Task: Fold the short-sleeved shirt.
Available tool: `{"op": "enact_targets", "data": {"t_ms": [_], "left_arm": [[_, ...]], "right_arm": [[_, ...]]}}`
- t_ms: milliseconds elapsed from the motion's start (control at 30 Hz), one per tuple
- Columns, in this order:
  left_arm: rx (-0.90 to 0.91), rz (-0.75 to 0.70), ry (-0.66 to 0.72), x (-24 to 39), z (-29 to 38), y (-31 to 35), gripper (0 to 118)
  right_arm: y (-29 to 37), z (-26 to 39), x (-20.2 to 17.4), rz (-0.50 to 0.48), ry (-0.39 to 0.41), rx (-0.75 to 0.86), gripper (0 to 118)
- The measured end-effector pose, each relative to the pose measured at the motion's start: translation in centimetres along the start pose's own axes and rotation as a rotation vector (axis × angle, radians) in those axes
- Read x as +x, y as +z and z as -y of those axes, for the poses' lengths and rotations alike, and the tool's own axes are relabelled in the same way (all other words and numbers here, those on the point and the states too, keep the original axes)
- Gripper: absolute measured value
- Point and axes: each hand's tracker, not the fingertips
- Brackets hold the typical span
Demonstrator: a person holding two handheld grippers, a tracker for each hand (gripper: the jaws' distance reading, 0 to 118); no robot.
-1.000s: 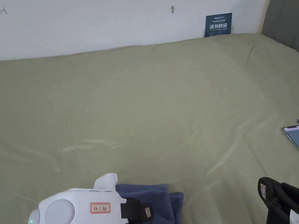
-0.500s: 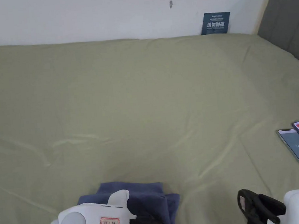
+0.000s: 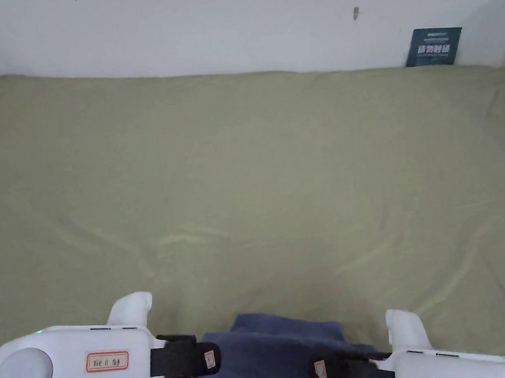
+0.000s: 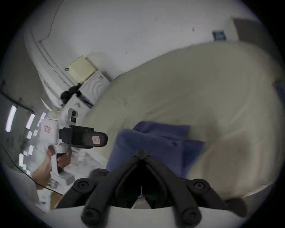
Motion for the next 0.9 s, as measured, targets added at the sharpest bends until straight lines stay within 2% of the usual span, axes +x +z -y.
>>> {"op": "enact_targets", "data": {"t_ms": [67, 133, 200, 233, 267, 300, 333, 367, 400, 433, 467, 600, 633, 667, 700, 733, 900], "left_arm": [[-0.007, -0.008, 0.027, -1.4, -0.4, -0.2, 0], [-0.017, -0.041, 0.055, -2.6, -0.4, -0.4, 0], [-0.029, -0.035, 0.072, -3.7, -0.6, -0.6, 0], [-0.032, -0.031, 0.085, -4.1, -0.6, -0.7, 0], [-0.042, -0.018, 0.092, -4.3, -0.6, -0.8, 0], [-0.063, 0.018, 0.105, -4.7, -0.6, -1.0, 1], [-0.078, 0.043, 0.114, -4.8, -0.7, -1.3, 17], [-0.08, 0.076, 0.117, -4.9, -0.7, -1.5, 47], [-0.094, 0.116, 0.125, -5.0, -0.8, -2.0, 82], [-0.128, 0.147, 0.128, -5.0, -0.7, -2.8, 109], [-0.14, 0.172, 0.133, -5.0, -0.7, -3.2, 111], [-0.189, 0.179, 0.151, -5.4, -0.8, -6.8, 109], [-0.186, 0.186, 0.155, -5.4, -0.8, -7.4, 102], [-0.178, 0.207, 0.154, -5.2, -0.9, -7.3, 81], [-0.155, 0.22, 0.148, -5.0, -1.1, -7.1, 41], [-0.145, 0.142, 0.133, -5.0, -1.2, -7.3, 26], [-0.156, 0.173, 0.145, -4.9, -1.5, -6.4, 26]], "right_arm": [[-1.5, -0.4, 2.7, -0.091, -0.067, -0.05, 0], [-2.3, -0.5, 5.9, -0.031, -0.115, -0.082, 0], [-2.1, -0.5, 9.0, -0.118, -0.166, -0.096, 0], [-1.6, -0.3, 9.9, -0.204, -0.244, -0.085, 0], [-1.4, -0.3, 10.5, -0.229, -0.276, -0.094, 0], [-1.2, -0.4, 10.8, -0.22, -0.26, -0.104, 0], [-1.2, -0.5, 11.0, -0.229, -0.269, -0.105, 0], [-1.1, -0.5, 10.8, -0.228, -0.276, -0.104, 0], [-1.2, -0.5, 10.8, -0.23, -0.273, -0.106, 0], [-1.3, -0.5, 10.7, -0.233, -0.273, -0.109, 0], [-1.3, -0.5, 10.7, -0.233, -0.276, -0.11, 0], [-1.3, -0.4, 10.6, -0.227, -0.267, -0.109, 0], [-1.3, -0.5, 10.5, -0.225, -0.266, -0.11, 0], [-1.3, -0.5, 10.3, -0.22, -0.263, -0.111, 0], [-1.2, -0.5, 10.1, -0.217, -0.26, -0.11, 0], [-1.1, -0.4, 9.9, -0.206, -0.254, -0.109, 0], [-0.4, -0.9, 8.2, -0.139, -0.21, -0.108, 0]]}}
